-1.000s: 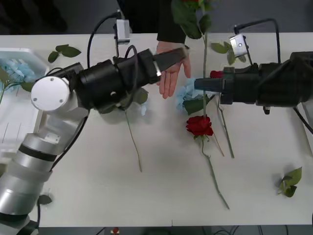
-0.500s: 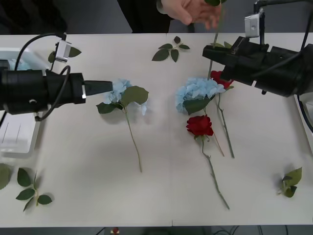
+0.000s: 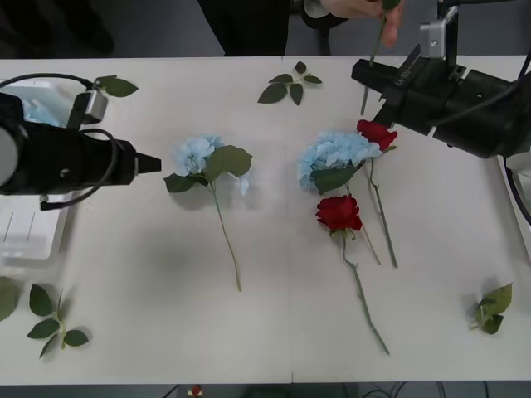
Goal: Place the red flowers into the right box and the blue flowers into the left box. If a person shows an open palm, hand one flower to the person first, then continue sorting.
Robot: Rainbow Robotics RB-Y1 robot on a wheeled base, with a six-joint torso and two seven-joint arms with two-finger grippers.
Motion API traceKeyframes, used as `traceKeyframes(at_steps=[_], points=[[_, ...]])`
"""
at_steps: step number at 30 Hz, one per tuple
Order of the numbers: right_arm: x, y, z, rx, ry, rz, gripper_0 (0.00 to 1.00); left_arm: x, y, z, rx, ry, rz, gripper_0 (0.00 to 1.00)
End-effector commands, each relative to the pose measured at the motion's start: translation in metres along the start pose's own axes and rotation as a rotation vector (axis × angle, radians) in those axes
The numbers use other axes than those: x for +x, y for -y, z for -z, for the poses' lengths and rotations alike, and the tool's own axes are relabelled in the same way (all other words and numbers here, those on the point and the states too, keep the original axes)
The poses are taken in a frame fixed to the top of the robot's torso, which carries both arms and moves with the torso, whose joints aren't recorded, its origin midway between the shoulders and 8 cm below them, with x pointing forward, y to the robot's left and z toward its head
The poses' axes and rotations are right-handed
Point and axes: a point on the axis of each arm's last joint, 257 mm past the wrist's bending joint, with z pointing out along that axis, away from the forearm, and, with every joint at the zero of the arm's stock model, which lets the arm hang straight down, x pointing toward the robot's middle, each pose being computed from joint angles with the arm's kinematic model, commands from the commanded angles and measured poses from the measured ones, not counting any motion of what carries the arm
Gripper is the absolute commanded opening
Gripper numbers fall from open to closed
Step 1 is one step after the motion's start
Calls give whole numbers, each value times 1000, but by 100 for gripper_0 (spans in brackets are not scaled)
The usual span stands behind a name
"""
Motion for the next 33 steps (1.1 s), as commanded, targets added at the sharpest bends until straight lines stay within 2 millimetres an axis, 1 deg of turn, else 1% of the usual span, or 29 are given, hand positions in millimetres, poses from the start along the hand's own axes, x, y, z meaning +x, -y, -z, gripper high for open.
traceKeyframes(at_steps=[1,2,3,4,5,6,7,8,9,10,12,14,18,21,24,28,29,30,32,33], points=[[-35,1,-3,-2,53,61,0,2,29,-16,-45,27,77,100],[-35,1,-3,-3,54,60,0,4,32,-22,-65,32,88,100],[-35,0,-4,-4,56,58,5,6,37,-30,-90,39,100,100],[-35,1,-3,-2,56,59,14,7,41,-37,-121,50,105,100],[-36,1,-3,-3,57,58,26,9,46,-43,-138,56,109,100],[-37,0,-3,-5,61,54,48,13,49,-49,-166,58,111,100],[-38,1,-3,-4,66,52,68,17,53,-54,-179,57,117,100],[-38,0,-3,-6,67,49,84,20,56,-57,-190,56,122,100],[-38,0,-3,-6,67,47,97,23,59,-61,-205,59,125,100],[-39,0,-3,-8,71,45,100,26,61,-63,-210,60,127,100],[-41,-1,-3,-10,77,40,100,34,64,-72,-238,69,121,100],[-41,-2,-3,-13,79,35,100,41,66,-85,-271,74,108,100],[-41,-2,-2,-14,81,33,100,46,61,-113,-302,107,73,100],[-39,-2,1,-24,68,37,100,50,53,-136,-303,130,49,100],[-31,-3,10,-42,35,30,100,53,47,-153,-318,135,25,100],[-18,-7,27,-85,-29,-47,100,56,40,-167,-352,122,5,100],[-11,-5,34,-87,-58,-72,100,55,41,-170,-352,121,6,100],[-7,-4,38,-88,-83,-86,100,55,40,-171,-354,120,6,86],[6,0,49,-80,-141,-127,100,53,40,-170,-354,121,2,36],[15,4,55,-67,-182,-154,100,55,40,-171,-353,117,5,5]])
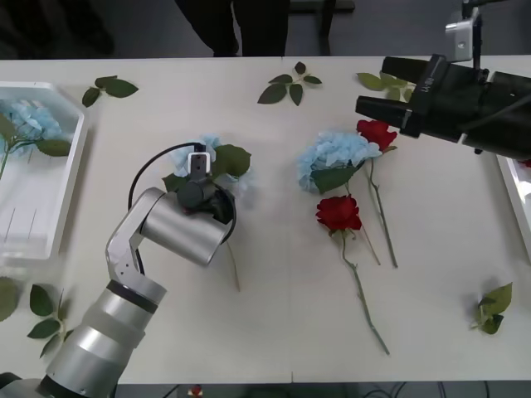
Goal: Place the red flowers into the right box and the blue flowers into the left box. If a person shows an open palm, hand one flower to the person first, then continue sorting.
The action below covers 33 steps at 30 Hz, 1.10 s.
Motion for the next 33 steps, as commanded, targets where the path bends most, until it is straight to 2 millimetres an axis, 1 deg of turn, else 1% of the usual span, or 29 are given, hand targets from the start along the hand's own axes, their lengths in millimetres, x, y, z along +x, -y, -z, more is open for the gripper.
traceKeyframes(at_steps=[1,2,3,6,8,11,14,16,17,19,20,21,22,23,24,25,27,29,31,33], points=[[16,17,29,56,-125,-87,100,-11,4,0,15,14,46,0],[26,21,35,75,-167,-123,100,-11,5,0,16,13,46,0],[31,24,38,88,-189,-145,100,-10,3,-1,14,12,45,0],[62,43,59,184,-323,-256,100,-13,-1,0,12,16,45,0],[82,55,71,260,-402,-335,100,-19,-2,2,19,27,47,0],[104,69,86,365,-496,-422,100,-26,-6,8,38,26,68,0],[128,80,102,489,-607,-515,100,-36,-21,24,27,13,64,0],[139,83,108,566,-664,-578,100,-44,-33,38,22,1,51,0],[142,84,109,586,-676,-595,100,-47,-36,42,21,-3,51,0],[151,86,111,666,-714,-654,100,-59,-50,61,25,-10,43,0],[151,86,111,666,-714,-654,100,-59,-50,61,25,-10,43,0],[160,86,109,732,-739,-699,100,-73,-63,84,30,-11,44,0],[165,86,107,769,-752,-722,100,-82,-72,98,28,-10,44,0],[167,86,106,786,-759,-730,100,-88,-74,105,31,-9,43,0],[170,86,104,808,-767,-737,100,-95,-82,116,24,-9,46,0],[175,86,102,831,-781,-746,100,-105,-91,130,15,-3,49,0],[186,89,97,866,-804,-748,100,-130,-115,158,-30,31,54,0],[195,93,97,893,-826,-736,100,-145,-134,175,-66,52,62,0],[208,99,93,912,-856,-721,100,-167,-166,195,-116,78,84,0],[219,102,88,918,-870,-718,100,-182,-193,206,-156,109,73,0]])
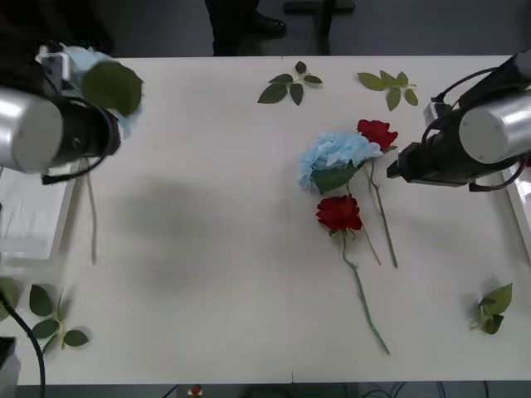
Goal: Place the red flowers into the right box and the blue flowers into the left box. If a person shows an open palm, hand one flower to the person first, then continue sorting.
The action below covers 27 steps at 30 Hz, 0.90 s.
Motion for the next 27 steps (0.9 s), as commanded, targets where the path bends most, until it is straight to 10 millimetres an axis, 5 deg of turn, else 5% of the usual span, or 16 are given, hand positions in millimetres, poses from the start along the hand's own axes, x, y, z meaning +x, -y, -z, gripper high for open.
traceKeyframes(at_steps=[1,7,12,17,27], points=[[-21,7,-10,39,25,-42,100,-64,-48,35,-70,130,-41,0],[-21,2,-43,57,28,-25,100,-105,-135,38,-105,193,-43,0],[-16,-6,-54,61,32,-6,100,-107,-208,24,-175,222,-61,0],[-13,-16,-58,62,32,10,100,-85,-273,9,-260,235,-67,0],[-5,-25,-65,79,28,45,100,-11,-332,-16,-315,159,-6,0]])
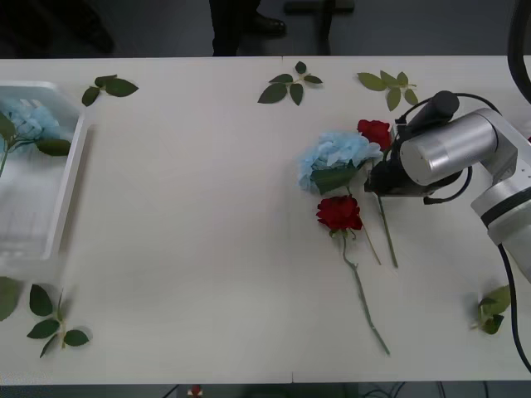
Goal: Place the red flowers into the right box and the blue flowers into the left box. If a person shows an open palm, hand one flower to the person first, then continue sorting.
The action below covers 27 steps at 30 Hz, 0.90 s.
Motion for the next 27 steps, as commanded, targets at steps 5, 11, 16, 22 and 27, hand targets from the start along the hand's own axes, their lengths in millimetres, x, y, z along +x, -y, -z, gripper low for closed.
traceKeyframes(at_steps=[5,11,16,22,27], points=[[-10,-10,0,-1,29,-14,100,26,-32,-15,-36,-18,46,0],[-8,-14,-4,-4,28,-13,83,45,-30,-39,-25,-16,70,0],[-5,-16,-5,-1,26,-7,16,49,-22,-40,-7,-23,70,0],[-5,-16,-5,-1,25,-14,0,46,-14,-40,17,-18,69,38],[-9,-10,-3,6,29,-21,0,45,-4,-37,45,-23,61,58]])
